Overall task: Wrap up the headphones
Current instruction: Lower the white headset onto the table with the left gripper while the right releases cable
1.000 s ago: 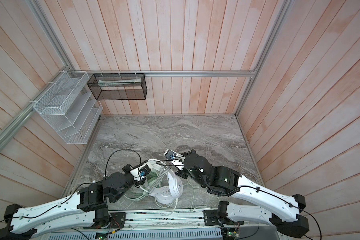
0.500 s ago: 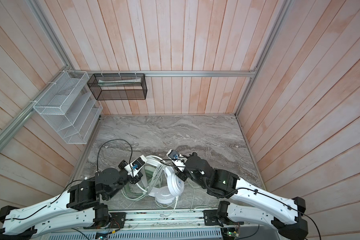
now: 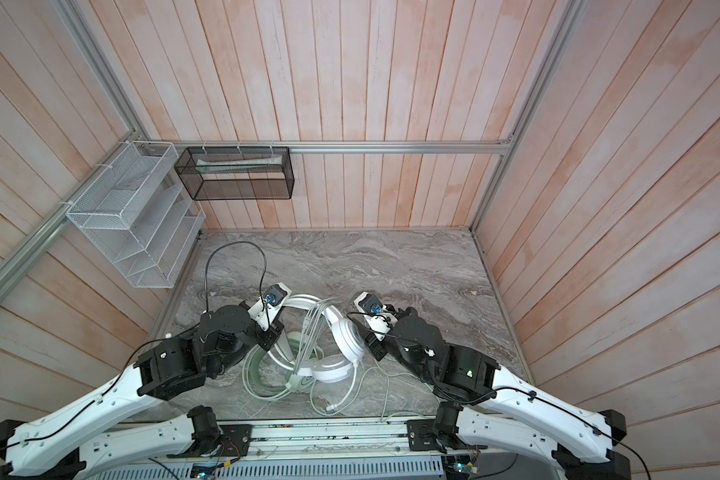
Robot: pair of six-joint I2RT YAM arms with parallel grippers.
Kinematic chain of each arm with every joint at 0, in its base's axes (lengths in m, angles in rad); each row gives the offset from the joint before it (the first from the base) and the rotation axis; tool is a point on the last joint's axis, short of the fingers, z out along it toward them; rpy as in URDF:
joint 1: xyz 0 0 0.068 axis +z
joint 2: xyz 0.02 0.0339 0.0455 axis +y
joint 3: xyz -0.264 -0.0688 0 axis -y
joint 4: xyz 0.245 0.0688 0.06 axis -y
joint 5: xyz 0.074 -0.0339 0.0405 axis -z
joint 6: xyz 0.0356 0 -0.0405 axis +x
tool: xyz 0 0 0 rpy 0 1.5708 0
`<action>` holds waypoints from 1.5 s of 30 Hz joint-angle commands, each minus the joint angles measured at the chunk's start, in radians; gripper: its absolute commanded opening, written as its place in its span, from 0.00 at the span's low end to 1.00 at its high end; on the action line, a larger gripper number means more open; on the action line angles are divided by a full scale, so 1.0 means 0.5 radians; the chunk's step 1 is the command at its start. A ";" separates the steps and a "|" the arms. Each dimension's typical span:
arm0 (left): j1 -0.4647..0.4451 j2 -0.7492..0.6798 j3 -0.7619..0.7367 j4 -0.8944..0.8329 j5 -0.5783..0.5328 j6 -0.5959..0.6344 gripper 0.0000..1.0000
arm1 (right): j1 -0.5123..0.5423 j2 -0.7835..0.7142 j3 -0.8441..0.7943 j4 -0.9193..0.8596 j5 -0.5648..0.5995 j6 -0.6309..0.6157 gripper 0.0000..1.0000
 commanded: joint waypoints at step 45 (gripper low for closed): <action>1.075 2.018 0.700 1.086 0.322 -0.383 0.00 | -0.004 -0.484 -0.403 0.055 0.859 0.306 0.99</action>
